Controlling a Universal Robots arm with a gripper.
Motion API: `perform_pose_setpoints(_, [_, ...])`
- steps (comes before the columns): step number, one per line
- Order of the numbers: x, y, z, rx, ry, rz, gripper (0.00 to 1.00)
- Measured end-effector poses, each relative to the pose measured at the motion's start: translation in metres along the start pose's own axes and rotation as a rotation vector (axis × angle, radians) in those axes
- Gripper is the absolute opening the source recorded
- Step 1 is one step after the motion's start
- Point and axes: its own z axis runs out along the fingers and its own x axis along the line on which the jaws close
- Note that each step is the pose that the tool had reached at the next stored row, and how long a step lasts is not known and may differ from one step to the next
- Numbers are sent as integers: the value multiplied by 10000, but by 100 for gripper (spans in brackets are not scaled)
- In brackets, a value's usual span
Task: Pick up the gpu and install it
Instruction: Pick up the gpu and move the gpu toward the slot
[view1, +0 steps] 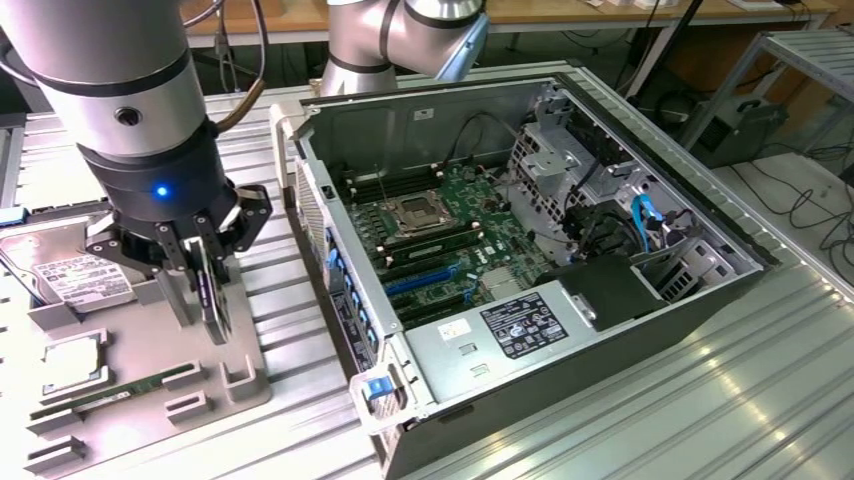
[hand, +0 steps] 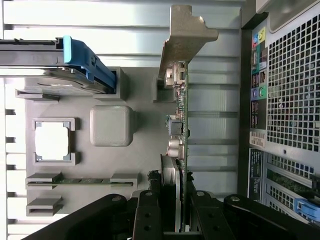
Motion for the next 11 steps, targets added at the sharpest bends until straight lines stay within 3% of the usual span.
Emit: perform_pose_setpoints(11, [-2, 2, -49, 1, -1, 0, 27])
